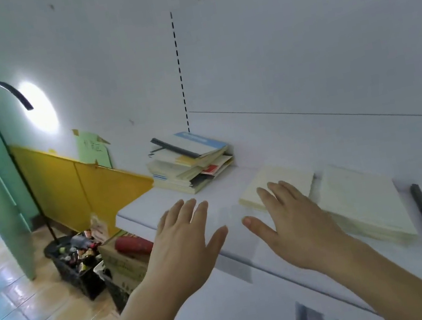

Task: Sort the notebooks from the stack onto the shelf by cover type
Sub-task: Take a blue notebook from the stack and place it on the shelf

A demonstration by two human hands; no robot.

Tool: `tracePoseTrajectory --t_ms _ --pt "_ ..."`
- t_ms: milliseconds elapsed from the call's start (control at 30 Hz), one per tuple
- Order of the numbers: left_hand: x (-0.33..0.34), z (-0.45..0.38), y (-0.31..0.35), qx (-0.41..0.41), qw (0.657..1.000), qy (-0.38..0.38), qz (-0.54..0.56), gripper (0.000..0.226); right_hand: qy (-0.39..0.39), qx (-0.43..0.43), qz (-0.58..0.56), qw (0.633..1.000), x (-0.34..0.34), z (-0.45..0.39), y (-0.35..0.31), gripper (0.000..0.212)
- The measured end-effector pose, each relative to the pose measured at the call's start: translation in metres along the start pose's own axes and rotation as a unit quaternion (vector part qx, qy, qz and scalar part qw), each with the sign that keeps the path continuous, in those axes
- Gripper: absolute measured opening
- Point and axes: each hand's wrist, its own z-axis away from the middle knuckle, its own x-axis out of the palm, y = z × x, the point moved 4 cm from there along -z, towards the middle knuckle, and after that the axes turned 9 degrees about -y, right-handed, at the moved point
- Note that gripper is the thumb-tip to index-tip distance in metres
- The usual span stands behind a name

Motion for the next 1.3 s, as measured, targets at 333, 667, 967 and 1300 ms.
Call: tracePoseTrajectory --t_ms 333,667,967,1300 --pt "-0.042 -0.118 -0.092 0.013 0.998 0.052 -0.015 0.052 0.053 -0.023 -0.024 0.998 -0.023 -0.171 -0.040 0.071" --pt "-0.033 -0.220 -0.150 0.123 0.991 0.059 0.015 0.043 0.044 0.038 0.007 0.998 -0.009 -0.286 -0.070 0.044" --pt "-0.024 -0.265 -0.176 0.185 0.980 0.071 0.020 0.064 0.106 0.123 0.122 0.979 -0.018 -0.282 -0.101 0.022" --pt "-0.050 -0.256 -0.144 0.135 0.828 -0.078 0.539 0.036 0.339 0.111 0.150 0.922 -0.023 -0.249 -0.162 0.015"
